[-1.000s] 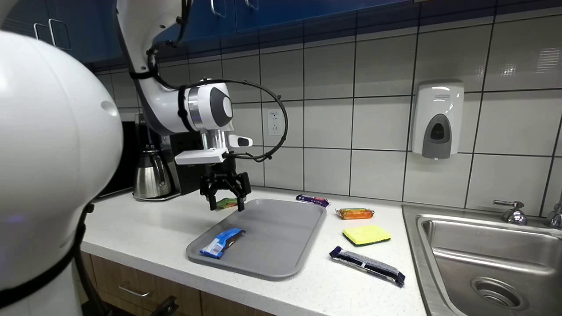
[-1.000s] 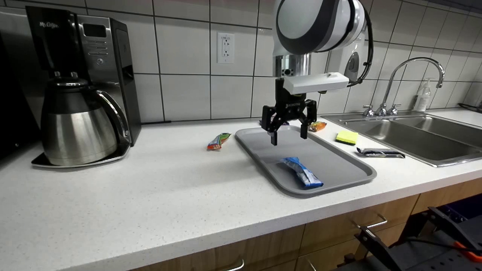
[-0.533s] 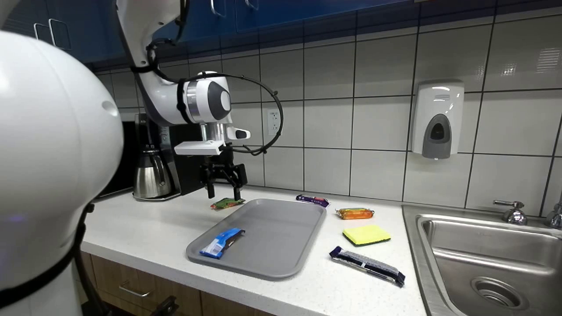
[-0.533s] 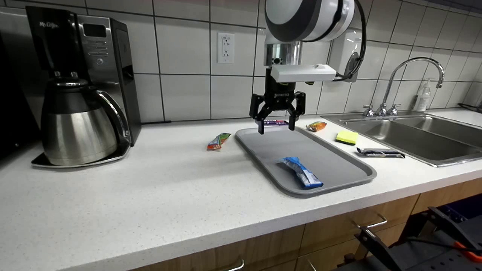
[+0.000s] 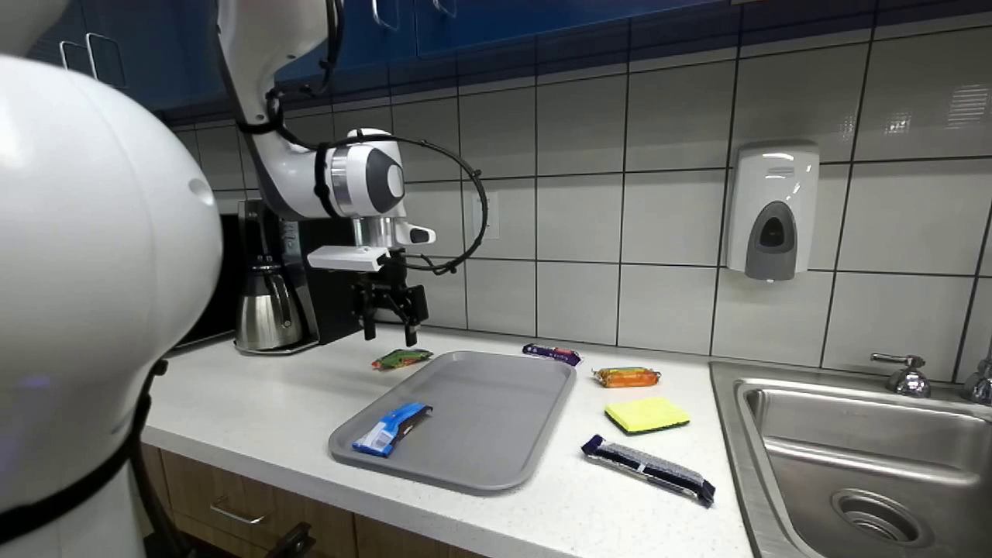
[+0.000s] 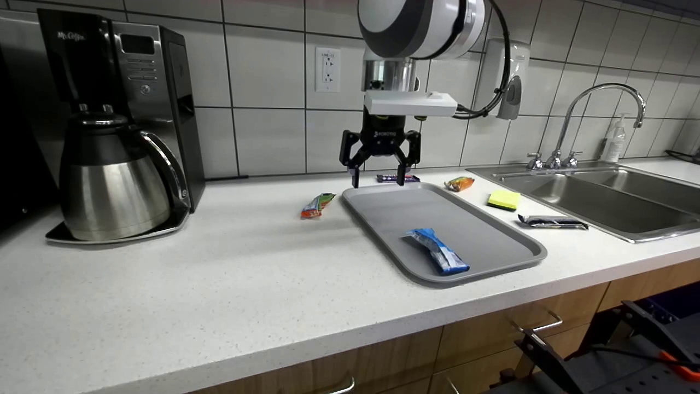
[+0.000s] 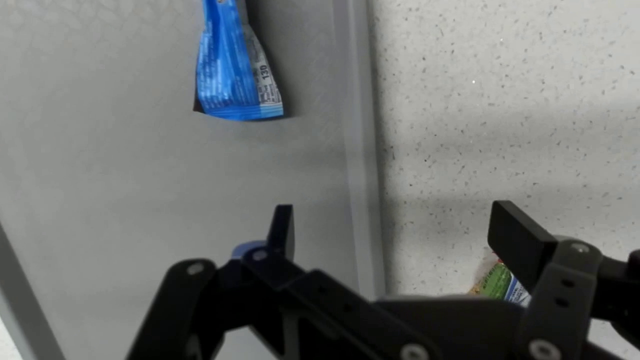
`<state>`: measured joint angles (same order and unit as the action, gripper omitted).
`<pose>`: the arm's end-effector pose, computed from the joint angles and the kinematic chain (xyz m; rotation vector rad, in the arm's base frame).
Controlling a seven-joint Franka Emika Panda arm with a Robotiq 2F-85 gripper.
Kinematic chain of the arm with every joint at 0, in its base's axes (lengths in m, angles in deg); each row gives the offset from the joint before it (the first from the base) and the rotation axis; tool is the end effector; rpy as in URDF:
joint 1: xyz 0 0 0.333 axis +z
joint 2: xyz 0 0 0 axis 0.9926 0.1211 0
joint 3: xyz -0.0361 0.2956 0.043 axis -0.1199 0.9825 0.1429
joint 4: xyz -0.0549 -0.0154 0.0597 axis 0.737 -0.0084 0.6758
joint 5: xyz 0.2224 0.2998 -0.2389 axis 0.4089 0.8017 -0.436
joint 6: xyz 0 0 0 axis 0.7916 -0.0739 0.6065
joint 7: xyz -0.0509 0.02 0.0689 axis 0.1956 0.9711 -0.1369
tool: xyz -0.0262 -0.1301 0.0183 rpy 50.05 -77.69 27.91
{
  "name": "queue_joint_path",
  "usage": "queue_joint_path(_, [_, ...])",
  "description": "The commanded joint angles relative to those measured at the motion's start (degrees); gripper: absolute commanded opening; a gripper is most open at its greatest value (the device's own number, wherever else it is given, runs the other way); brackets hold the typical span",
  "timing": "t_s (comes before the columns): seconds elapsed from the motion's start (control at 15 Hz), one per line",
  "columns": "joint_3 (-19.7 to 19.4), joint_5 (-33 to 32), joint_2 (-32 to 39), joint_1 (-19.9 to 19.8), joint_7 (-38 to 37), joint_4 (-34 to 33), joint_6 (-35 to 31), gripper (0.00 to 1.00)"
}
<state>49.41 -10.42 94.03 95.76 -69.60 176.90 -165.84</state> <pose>0.5375 0.1869 0.1870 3.1275 -0.0052 0.0348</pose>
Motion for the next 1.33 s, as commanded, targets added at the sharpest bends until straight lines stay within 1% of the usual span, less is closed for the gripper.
queue_joint_path(0.0, [-0.18,-0.11,4.0,1.55,-4.85,-5.7,2.76,1.0])
queue_joint_path(0.4, [-1.55,-0.64,10.44,4.43,-10.2,-13.5,3.96,1.0])
queue_joint_path(0.73, [-3.43,-1.18,15.49,6.87,-13.63,-19.45,4.73,1.0])
queue_joint_path(1.27, [-5.29,-0.48,21.99,8.82,-17.47,-27.09,5.82,1.0])
